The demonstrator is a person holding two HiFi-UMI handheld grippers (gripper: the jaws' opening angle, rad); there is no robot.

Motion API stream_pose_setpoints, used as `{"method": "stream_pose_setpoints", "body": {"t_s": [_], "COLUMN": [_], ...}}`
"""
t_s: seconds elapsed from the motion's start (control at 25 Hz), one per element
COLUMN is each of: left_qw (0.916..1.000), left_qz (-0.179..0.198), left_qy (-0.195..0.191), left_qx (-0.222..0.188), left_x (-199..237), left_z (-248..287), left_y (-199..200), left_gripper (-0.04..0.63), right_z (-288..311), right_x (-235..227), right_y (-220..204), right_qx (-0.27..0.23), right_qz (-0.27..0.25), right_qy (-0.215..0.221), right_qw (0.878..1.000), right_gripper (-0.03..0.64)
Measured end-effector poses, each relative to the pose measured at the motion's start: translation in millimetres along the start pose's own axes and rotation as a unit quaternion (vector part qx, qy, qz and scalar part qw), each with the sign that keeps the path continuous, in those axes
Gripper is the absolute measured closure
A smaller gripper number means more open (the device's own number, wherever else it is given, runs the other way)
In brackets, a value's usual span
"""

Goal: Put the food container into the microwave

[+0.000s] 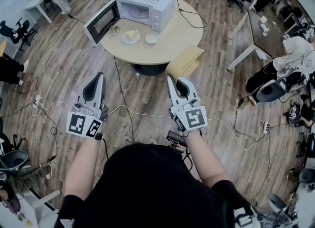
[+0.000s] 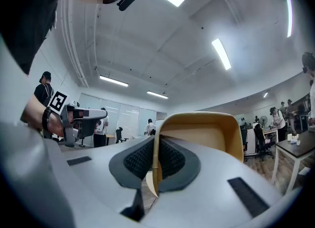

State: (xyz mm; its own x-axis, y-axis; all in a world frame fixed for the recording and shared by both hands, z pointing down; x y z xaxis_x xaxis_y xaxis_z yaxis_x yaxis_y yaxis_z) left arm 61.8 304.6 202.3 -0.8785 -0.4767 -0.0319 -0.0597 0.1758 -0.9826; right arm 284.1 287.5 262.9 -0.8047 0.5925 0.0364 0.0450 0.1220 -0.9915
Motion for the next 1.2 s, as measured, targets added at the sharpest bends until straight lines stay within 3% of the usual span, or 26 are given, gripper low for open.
{"method": "stream_pose_setpoints", "body": {"t_s": [0.36,0.6,0.88,1.2], "left_qw": [0.9999,0.9997,0.9995,0.9998], "left_qz": [0.012,0.015,0.013,-0.004], "left_qy": [0.008,0.014,0.022,0.011], "left_qx": [0.006,0.011,0.021,0.017], "left_x": [-24,-29,-14,23], "left_z": [-3,-5,-3,21], "left_y": [0,2,-6,-21], "left_gripper": [0.577,0.577,0.577,0.577], "right_z": [-18,-21,-8,20], "right_x": [-7,-9,1,-1], "right_y": [-2,6,3,-6], "right_qx": [0.002,-0.039,-0.040,-0.029], "right_qz": [0.002,0.032,0.022,0.009], "right_qy": [0.010,0.021,0.037,0.027], "right_qw": [1.000,0.999,0.998,0.999], "right_gripper": [0.593,0.592,0.592,0.592]}}
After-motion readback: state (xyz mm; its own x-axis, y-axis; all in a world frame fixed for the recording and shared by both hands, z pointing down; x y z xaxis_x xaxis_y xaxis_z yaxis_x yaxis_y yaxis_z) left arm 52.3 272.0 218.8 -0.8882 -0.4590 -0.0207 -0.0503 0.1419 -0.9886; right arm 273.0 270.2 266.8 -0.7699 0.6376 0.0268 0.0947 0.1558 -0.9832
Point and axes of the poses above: the fingertips, and each gripper's own axes: z forward along the fingers, x to its left, y out of its top, the point moved 1 cm from there along -z, backward along the fingers, and after that the axes turned 1 degree about y, right-handed, at the moved point
